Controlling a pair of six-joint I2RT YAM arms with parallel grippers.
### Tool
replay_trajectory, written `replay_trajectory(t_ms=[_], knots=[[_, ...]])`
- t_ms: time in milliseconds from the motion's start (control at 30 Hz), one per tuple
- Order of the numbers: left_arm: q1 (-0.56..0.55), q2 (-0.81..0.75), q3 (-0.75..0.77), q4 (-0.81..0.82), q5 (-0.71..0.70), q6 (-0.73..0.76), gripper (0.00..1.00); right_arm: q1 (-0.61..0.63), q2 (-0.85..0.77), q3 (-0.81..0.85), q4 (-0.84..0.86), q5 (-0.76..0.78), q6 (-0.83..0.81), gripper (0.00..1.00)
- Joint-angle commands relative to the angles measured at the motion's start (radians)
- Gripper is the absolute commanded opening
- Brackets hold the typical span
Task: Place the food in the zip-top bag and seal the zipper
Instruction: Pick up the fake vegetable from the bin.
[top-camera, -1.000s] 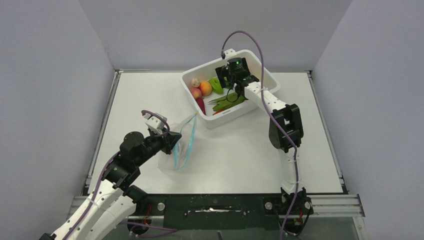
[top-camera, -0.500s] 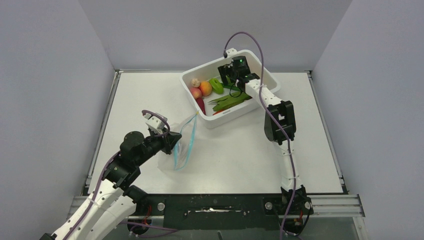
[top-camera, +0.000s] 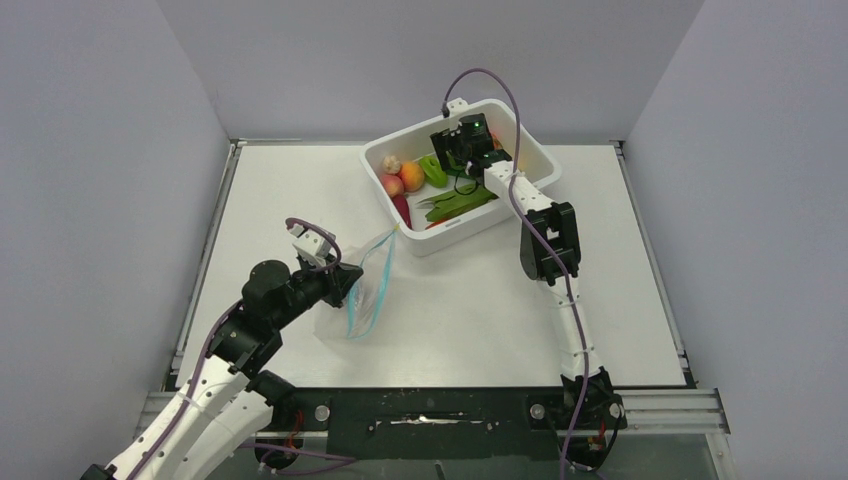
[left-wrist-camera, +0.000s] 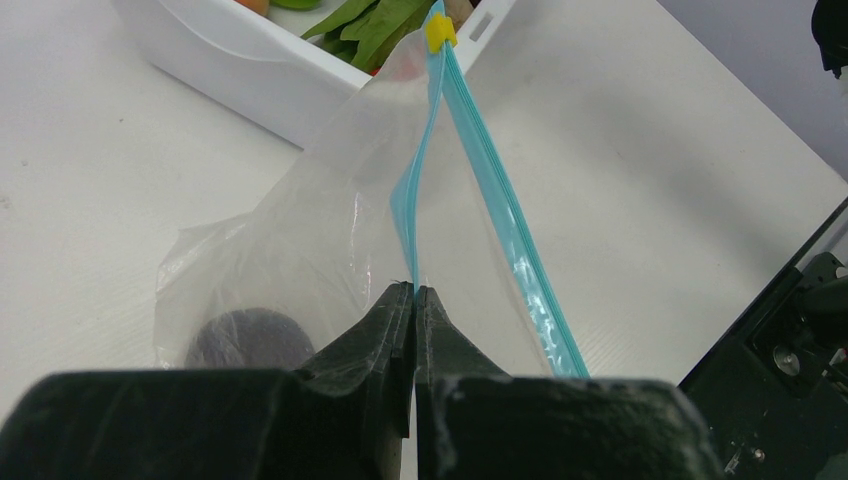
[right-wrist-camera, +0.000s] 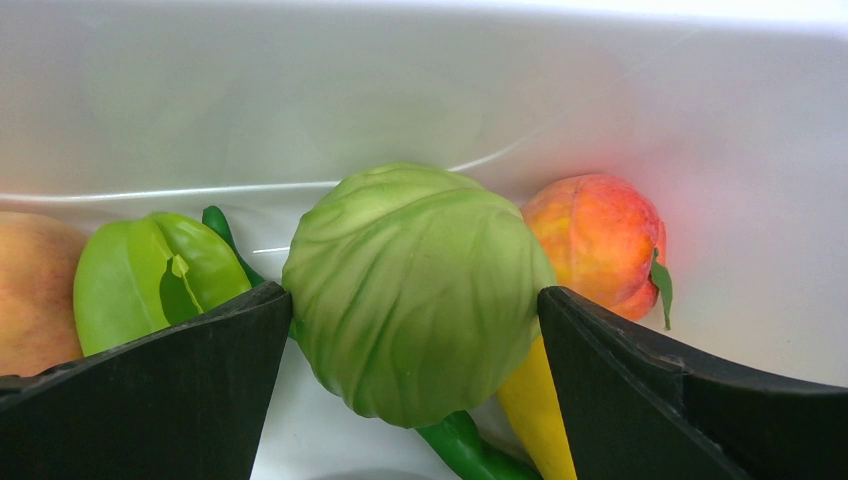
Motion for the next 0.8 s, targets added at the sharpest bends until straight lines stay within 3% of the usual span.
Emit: replay_trajectory(t_ms=[0, 267, 467, 767], knots=[[0.009, -0.004, 0.008, 0.042, 0.025, 0.016, 0.0, -0.016, 0.022, 0.039, 0.012, 0.03, -0.045, 0.98], [0.01, -0.011, 0.006, 0.043, 0.021, 0.016, 0.0, -0.016, 0.042, 0.049, -0.023, 0.036, -0.076, 0.99], [0.01, -0.013, 0.005, 0.044, 0.019, 0.016, 0.0, -0.012, 0.019, 0.048, -0.024, 0.03, -0.085, 0.79], [0.012, -0.021, 0.002, 0.046, 0.013, 0.016, 0.0, -0.002, -0.089, -0.037, 0.006, 0.05, -0.094, 0.62]])
